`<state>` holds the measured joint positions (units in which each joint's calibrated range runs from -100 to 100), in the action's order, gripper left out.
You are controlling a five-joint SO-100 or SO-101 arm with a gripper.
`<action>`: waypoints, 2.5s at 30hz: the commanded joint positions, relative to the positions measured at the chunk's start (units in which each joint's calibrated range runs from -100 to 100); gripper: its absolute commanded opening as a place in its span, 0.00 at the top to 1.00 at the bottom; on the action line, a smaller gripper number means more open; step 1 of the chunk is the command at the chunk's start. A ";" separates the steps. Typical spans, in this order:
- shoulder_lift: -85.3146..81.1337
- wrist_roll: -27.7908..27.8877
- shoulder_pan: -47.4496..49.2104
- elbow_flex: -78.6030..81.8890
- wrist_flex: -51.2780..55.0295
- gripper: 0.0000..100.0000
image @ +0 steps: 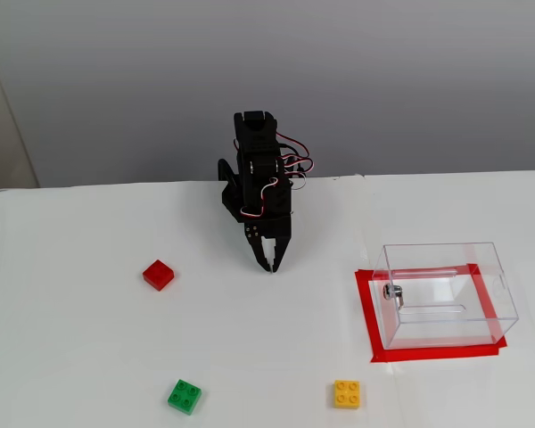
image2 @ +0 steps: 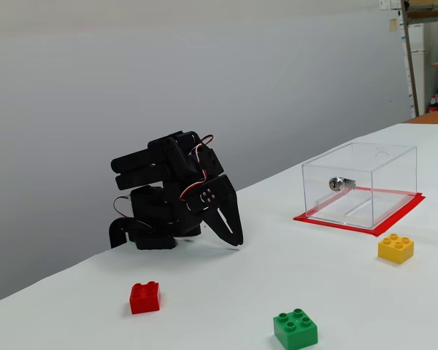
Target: Pick the green lego brick and place it into the transparent box
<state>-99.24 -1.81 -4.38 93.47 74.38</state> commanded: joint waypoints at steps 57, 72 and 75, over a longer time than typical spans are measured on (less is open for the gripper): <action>79.17 0.14 -23.46 -75.20 -22.94 0.98; 90.88 0.29 -21.61 -75.75 -38.43 0.98; 93.51 0.29 -21.39 -75.93 -40.87 0.98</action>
<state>-6.47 -1.61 -26.50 20.74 35.65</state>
